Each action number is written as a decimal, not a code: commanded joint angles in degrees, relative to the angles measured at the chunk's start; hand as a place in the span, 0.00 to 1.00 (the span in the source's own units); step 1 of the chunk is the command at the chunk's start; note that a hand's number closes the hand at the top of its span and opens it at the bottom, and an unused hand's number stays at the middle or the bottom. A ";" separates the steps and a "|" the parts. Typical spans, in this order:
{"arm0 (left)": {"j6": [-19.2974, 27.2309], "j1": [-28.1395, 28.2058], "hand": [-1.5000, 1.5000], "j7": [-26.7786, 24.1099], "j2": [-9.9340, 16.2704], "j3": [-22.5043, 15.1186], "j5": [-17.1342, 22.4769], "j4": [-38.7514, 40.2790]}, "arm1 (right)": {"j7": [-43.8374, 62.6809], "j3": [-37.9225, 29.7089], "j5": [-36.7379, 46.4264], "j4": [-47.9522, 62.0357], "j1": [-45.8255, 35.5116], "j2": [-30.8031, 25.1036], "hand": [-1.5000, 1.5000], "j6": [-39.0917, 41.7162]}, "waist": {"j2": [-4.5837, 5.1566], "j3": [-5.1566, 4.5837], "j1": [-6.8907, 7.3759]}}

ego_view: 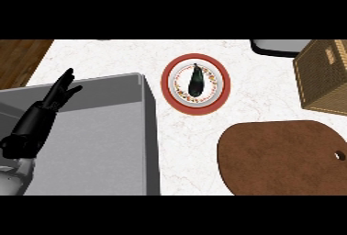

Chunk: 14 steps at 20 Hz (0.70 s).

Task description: Pick the cupcake from the cutting board and place it in the basket

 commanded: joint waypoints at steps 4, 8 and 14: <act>1.03 -2.66 0.50 -2.04 -3.24 -1.03 -0.66 2.89 | 4.91 4.48 3.53 2.02 -8.81 4.96 1.00 5.33 | 0.30 -1.05 -0.07; 1.51 -5.49 0.50 0.78 -1.78 0.34 0.51 2.74 | 2.23 8.07 7.50 2.89 -8.43 5.11 1.00 6.46 | 0.30 -0.90 -0.87; 2.72 -4.14 0.50 -0.78 -2.88 -0.88 0.28 2.59 | 4.66 12.22 12.40 4.74 -11.73 6.18 1.00 6.78 | 0.30 -0.91 -0.82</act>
